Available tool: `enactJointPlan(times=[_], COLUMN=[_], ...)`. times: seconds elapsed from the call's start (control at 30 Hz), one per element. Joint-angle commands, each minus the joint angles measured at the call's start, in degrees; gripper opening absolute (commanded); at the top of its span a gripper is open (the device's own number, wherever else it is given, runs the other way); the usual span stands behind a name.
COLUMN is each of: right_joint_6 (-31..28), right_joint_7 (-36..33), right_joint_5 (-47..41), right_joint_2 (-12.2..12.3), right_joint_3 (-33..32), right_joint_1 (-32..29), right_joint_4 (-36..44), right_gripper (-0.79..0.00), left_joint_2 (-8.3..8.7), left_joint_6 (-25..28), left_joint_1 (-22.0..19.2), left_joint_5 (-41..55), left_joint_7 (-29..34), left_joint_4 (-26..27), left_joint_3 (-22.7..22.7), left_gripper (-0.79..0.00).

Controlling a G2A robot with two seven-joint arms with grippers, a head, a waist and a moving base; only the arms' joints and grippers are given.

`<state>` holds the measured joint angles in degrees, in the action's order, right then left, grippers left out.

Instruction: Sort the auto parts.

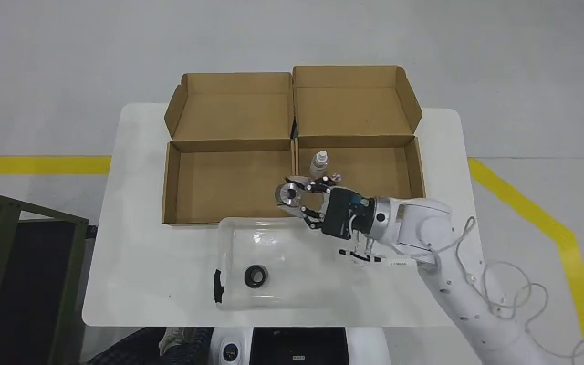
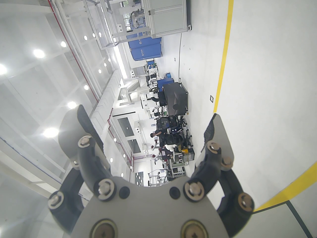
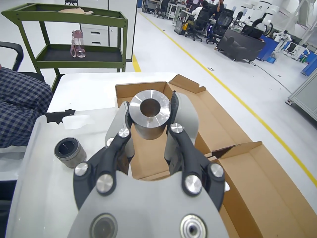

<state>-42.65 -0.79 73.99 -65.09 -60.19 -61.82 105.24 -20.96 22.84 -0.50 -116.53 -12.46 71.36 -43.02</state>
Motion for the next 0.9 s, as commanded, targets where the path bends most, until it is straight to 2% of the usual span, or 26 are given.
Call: enactJointPlan(times=[0.0, 0.47, 0.87], right_joint_6=[0.6, 4.3, 6.2], right_joint_7=[-1.4, -9.1, -11.1], right_joint_5=[0.2, -1.9, -3.7], right_joint_2=[-0.3, -4.1, -8.5], right_joint_3=[1.1, 11.2, 19.2], right_joint_1=[1.9, 15.5, 25.2], right_joint_4=[-1.4, -14.2, -28.8], right_gripper=[-0.785, -0.785, -0.785], left_joint_2=[0.00, 0.00, 0.00], left_joint_6=[0.0, 0.0, 0.0], left_joint_1=[0.0, 0.0, 0.0], left_joint_5=[0.0, 0.0, 0.0], left_joint_7=[0.0, 0.0, 0.0], left_joint_4=[0.0, 0.0, 0.0], left_joint_3=[0.0, 0.0, 0.0], left_gripper=[0.000, 0.000, 0.000])
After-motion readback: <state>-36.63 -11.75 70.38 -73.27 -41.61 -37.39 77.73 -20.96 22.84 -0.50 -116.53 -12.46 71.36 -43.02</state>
